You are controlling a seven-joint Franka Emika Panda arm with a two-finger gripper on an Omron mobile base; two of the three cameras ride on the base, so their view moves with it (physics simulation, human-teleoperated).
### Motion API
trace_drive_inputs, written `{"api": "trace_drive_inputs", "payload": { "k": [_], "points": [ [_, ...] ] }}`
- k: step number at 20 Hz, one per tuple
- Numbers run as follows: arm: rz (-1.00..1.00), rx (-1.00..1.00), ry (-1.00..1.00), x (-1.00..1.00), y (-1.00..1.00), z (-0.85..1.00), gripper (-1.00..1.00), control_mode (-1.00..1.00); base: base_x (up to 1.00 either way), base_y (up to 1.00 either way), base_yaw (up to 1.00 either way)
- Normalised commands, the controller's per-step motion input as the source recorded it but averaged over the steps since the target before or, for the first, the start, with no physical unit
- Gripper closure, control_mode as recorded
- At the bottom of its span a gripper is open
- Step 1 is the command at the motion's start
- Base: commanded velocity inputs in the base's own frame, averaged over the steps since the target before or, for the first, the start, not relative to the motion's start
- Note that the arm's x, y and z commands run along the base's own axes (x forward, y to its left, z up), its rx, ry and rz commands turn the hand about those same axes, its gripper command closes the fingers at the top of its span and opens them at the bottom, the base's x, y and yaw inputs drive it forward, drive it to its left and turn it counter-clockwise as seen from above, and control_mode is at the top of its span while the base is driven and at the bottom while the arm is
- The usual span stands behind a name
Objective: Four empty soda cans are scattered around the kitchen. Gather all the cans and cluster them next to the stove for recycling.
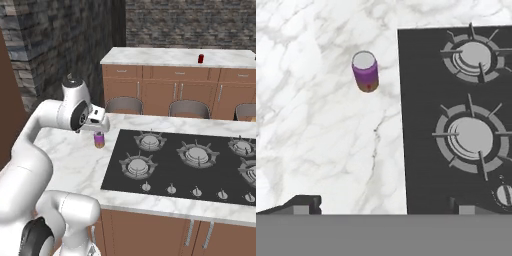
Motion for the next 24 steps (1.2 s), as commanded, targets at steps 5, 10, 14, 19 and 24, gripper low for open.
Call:
{"api": "trace_drive_inputs", "payload": {
  "k": [5,10,14,19,24],
  "points": [
    [0.00,0.00,0.00,-0.41,-0.09,0.13,-1.00,-1.00,0.00,0.00,0.00],
    [0.03,0.00,0.00,-0.48,-0.18,0.10,-1.00,-1.00,0.00,0.00,0.00],
    [0.01,0.00,0.00,-0.10,-0.08,0.01,-1.00,1.00,-0.28,-0.42,0.03],
    [0.00,0.00,0.00,0.00,0.00,0.00,-1.00,1.00,-0.39,-0.96,0.08],
    [0.00,0.00,0.00,0.00,0.00,0.00,-1.00,1.00,-0.24,-1.00,0.00]
  ]
}}
